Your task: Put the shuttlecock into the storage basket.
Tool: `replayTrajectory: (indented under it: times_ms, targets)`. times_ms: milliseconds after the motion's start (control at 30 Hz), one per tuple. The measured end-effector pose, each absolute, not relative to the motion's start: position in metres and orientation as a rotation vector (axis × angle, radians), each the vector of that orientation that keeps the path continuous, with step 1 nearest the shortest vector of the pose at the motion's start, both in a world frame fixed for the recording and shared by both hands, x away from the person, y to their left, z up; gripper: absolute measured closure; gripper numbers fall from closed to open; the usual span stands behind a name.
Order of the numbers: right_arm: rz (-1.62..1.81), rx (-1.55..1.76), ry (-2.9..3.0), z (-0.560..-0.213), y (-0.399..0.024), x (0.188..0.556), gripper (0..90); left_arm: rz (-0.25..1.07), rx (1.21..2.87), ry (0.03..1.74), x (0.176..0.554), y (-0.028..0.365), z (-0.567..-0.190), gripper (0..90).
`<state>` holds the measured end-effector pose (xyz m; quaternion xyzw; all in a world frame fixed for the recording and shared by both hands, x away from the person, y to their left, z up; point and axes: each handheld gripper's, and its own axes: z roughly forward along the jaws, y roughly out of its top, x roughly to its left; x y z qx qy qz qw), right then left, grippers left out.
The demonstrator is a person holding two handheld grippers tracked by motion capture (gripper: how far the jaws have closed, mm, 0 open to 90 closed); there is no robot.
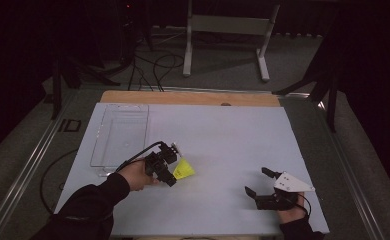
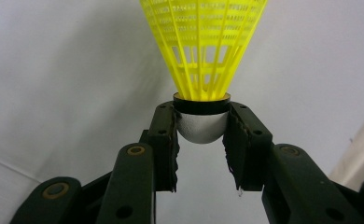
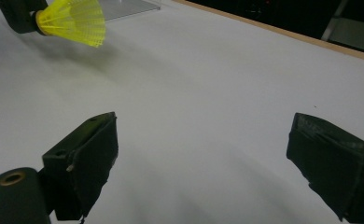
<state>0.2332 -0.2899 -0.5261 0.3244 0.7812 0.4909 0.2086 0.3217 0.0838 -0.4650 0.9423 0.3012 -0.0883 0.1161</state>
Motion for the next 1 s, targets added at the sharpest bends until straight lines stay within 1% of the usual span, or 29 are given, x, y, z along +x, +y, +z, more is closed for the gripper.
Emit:
replayTrajectory:
  times_ms: [133, 633, 733, 867, 1000]
  targets:
    - [1.368, 0.904, 2.173, -0.526, -0.29, 0.233, 9.2, -0.259, 2.765, 0.831, 0.321, 0.087, -0.458, 66.3]
    - [1.366, 0.902, 2.175, -0.526, -0.29, 0.233, 9.2, -0.258, 2.771, 0.756, 0.321, 0.106, -0.435, 66.2]
    - [1.367, 0.899, 2.175, -0.526, -0.29, 0.233, 9.2, -0.232, 2.768, 0.744, 0.318, 0.107, -0.431, 66.2]
    - [1.365, 0.899, 2.176, -0.526, -0.29, 0.234, 9.2, -0.243, 2.766, 0.698, 0.315, 0.11, -0.424, 66.2]
    - [1.368, 0.899, 2.174, -0.526, -0.29, 0.233, 9.2, -0.249, 2.745, 0.712, 0.316, 0.116, -0.415, 66.3]
